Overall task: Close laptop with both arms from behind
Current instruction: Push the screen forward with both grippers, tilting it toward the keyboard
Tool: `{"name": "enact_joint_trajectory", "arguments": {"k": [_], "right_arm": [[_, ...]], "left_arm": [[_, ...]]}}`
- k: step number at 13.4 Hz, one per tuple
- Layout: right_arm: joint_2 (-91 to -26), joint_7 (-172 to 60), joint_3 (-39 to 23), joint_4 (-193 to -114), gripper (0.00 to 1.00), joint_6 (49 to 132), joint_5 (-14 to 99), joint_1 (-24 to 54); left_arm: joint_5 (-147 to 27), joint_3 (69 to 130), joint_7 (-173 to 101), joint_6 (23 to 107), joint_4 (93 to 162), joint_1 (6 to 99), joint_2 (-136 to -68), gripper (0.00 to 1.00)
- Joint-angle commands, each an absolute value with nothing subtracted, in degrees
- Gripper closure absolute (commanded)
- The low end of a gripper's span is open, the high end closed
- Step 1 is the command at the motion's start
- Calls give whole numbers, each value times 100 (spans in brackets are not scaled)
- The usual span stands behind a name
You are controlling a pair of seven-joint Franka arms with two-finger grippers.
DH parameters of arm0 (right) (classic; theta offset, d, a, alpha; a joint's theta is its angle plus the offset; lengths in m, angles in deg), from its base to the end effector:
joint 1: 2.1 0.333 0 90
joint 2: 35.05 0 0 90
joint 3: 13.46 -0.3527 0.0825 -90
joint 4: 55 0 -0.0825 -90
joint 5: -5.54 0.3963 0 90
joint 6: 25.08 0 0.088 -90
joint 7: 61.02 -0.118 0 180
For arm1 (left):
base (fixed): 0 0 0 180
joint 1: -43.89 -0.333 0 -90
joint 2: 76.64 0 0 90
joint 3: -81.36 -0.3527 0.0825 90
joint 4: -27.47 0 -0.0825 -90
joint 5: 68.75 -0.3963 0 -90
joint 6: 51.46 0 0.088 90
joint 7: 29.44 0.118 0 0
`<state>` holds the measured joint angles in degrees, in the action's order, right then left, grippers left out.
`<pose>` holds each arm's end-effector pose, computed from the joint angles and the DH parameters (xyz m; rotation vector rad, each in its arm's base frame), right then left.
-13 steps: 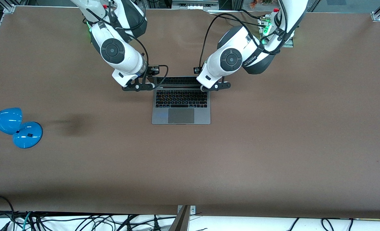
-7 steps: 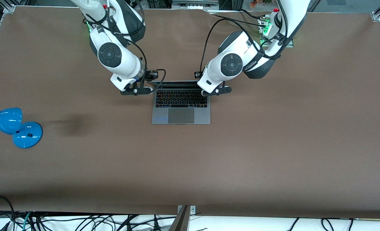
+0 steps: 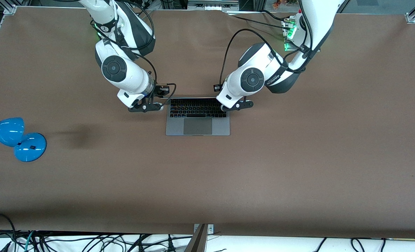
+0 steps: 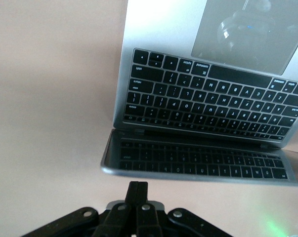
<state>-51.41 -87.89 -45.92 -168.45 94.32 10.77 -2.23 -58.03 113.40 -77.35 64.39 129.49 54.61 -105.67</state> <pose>0.5123 0.3140 0.3523 -2.9907 -0.0551 0.3540 0.4940 -0.4290 0.3149 2.8943 0.3221 -0.6545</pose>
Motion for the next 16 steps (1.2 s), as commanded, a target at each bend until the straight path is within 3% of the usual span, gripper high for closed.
{"name": "enact_joint_trajectory", "arguments": {"k": [1,16], "right_arm": [[-5184,-8774,-4624,-16838,92,9612,1002,-219],[-5869,-8739,-4457,-16627,92,10561,554,-184]], "left_arm": [[-5969,11300,-7752,6535,12775,5487,-10731,100],[-6215,11116,-7840,6543,12292,5540,-11328,100]]}}
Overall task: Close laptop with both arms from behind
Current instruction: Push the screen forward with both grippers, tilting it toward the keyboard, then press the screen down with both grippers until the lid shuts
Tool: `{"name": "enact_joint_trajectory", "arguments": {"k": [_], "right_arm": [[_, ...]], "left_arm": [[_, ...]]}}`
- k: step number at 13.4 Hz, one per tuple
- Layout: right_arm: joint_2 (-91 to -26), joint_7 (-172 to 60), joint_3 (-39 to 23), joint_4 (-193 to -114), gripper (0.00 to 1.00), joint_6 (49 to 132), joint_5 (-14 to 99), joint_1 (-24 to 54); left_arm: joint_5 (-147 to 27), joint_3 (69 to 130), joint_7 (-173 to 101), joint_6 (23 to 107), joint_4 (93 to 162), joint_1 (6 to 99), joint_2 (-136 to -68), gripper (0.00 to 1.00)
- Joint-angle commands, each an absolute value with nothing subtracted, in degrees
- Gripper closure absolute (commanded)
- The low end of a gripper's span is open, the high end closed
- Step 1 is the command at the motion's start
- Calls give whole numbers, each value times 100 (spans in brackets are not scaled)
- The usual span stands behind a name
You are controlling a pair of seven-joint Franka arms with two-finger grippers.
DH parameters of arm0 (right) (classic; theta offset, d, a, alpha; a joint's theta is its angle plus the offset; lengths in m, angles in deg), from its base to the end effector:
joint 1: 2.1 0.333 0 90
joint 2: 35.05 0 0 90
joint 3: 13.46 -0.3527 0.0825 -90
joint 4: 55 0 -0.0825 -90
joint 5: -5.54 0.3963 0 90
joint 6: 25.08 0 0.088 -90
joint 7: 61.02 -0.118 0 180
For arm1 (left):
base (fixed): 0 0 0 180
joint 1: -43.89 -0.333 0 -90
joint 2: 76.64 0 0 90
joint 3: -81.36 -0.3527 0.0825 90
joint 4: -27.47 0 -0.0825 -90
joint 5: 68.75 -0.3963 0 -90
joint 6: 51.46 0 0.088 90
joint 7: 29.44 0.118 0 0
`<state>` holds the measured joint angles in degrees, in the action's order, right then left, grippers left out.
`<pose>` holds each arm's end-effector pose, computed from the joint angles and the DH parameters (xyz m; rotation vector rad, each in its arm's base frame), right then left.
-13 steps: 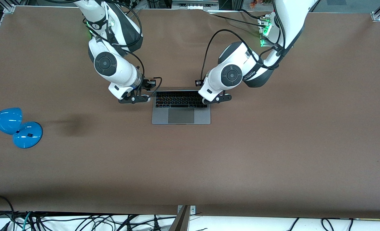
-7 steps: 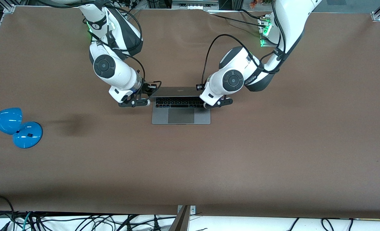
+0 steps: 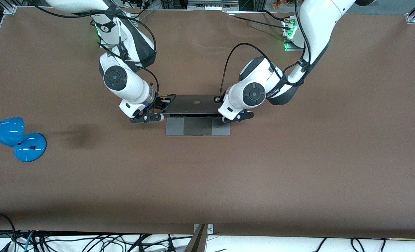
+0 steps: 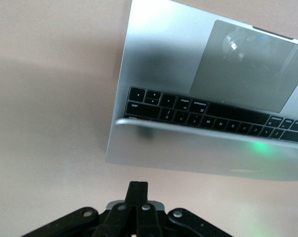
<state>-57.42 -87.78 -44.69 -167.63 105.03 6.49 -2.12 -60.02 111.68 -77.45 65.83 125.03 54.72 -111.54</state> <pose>0.5462 0.3111 0.3140 -2.9647 -0.0534 0.1926 0.5297 -0.4229 0.2825 2.8776 0.3709 -0.6454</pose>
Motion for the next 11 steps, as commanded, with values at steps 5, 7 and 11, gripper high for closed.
{"name": "enact_joint_trajectory", "arguments": {"k": [5,7,11], "right_arm": [[-5948,-8739,-4449,-16627,92,10684,545,-184],[-5983,-8739,-4440,-16609,92,10693,545,-175],[-6132,-8739,-4248,-16452,92,10737,545,9]], "left_arm": [[-6224,11054,-7848,6543,12046,5557,-11583,100],[-6233,10975,-7848,6543,11932,5645,-11680,100],[-6277,10694,-7883,6552,11817,5891,-11777,100]]}}
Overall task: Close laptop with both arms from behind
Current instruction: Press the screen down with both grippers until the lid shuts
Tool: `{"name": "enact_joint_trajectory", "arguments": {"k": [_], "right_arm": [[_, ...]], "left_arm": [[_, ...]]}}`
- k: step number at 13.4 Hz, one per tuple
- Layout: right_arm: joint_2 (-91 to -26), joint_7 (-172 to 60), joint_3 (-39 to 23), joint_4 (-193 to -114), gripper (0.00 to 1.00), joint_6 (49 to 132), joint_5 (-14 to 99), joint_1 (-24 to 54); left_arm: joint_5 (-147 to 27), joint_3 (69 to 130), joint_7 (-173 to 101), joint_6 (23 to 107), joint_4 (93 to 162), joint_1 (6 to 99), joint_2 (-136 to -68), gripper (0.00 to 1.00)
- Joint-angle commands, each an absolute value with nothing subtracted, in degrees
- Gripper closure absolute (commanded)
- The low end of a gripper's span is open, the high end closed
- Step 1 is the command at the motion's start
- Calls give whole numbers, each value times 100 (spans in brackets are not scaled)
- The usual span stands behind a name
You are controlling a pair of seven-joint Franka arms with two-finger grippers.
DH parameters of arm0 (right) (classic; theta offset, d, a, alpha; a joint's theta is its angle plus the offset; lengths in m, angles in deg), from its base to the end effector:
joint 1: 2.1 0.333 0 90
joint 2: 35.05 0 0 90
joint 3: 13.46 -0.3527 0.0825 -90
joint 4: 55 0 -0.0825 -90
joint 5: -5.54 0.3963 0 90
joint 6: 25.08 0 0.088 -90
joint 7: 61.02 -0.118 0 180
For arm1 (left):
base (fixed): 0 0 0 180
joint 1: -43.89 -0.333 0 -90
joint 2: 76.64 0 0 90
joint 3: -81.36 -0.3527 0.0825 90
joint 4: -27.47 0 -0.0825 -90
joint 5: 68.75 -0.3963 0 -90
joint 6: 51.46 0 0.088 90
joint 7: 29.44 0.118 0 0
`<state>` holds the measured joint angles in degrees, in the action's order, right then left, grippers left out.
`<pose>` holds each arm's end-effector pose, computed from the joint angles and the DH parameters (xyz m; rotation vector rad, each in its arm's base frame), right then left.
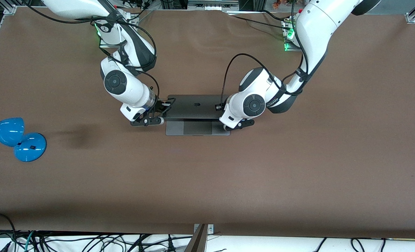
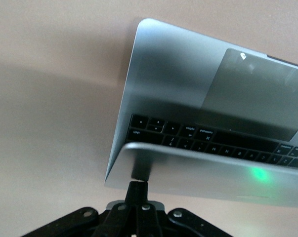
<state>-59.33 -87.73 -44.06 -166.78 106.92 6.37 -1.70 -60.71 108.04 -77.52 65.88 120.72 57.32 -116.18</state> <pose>0.5550 0.3119 0.3032 -2.9486 -0.0402 0.1767 0.5525 -0.4224 0.2511 2.8866 0.4097 -0.6488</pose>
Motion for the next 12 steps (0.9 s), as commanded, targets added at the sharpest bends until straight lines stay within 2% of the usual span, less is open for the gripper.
{"name": "enact_joint_trajectory", "arguments": {"k": [1,12], "right_arm": [[-6159,-8739,-4125,-16425,92,10781,545,149],[-6519,-8739,-4000,-16214,92,11062,353,291]], "left_arm": [[-6277,10694,-7883,6544,11809,5891,-11794,100],[-6286,10492,-7883,6631,11554,6005,-12075,100]]}}
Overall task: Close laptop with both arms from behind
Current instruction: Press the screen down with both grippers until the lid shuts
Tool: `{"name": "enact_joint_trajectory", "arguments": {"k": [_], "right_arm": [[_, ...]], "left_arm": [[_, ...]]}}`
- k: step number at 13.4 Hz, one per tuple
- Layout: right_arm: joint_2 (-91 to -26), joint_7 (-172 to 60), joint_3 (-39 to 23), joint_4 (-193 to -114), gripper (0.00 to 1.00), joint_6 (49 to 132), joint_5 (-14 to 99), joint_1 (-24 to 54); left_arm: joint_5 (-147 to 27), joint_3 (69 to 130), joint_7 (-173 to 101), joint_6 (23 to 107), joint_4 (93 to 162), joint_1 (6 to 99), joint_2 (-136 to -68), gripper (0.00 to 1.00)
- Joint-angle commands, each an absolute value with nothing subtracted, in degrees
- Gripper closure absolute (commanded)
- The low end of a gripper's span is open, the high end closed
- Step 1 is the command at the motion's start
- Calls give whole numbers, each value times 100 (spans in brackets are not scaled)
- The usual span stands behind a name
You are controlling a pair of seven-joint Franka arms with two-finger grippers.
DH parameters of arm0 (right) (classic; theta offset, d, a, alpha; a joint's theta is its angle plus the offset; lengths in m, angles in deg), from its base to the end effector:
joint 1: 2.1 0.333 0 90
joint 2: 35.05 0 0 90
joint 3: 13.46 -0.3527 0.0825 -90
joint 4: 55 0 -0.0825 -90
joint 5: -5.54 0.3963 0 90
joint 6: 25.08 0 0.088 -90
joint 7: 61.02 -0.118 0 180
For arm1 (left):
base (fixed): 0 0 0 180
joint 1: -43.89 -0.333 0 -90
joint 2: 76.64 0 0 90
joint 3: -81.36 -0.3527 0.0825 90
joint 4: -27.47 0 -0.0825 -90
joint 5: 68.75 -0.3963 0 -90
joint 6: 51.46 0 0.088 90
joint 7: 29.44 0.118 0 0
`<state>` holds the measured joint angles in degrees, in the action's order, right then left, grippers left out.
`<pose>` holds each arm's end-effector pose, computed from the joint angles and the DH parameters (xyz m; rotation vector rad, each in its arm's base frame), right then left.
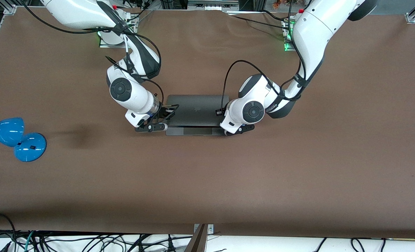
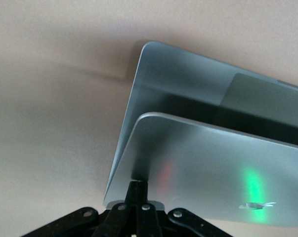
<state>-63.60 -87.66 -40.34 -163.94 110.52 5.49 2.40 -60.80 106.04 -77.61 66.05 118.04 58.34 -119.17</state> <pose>0.5716 0.3242 0.2779 -2.9396 -0.0465 0.1307 0.5681 -0.4184 0.2300 2.8856 0.4479 -0.6521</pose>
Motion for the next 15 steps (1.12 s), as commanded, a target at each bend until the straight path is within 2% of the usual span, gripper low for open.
{"name": "enact_joint_trajectory", "arguments": {"k": [1,10,15], "right_arm": [[-6563,-8730,-4000,-16170,92,11062,274,291],[-7047,-8721,-3957,-15783,92,11080,-175,317],[-7293,-8730,-3956,-15704,92,11361,-359,317]], "left_arm": [[-6286,10474,-7883,6640,11554,6014,-12093,100],[-6286,10351,-7883,6754,11483,6119,-12243,100],[-6286,10210,-7883,6772,11483,6225,-12269,100]]}}
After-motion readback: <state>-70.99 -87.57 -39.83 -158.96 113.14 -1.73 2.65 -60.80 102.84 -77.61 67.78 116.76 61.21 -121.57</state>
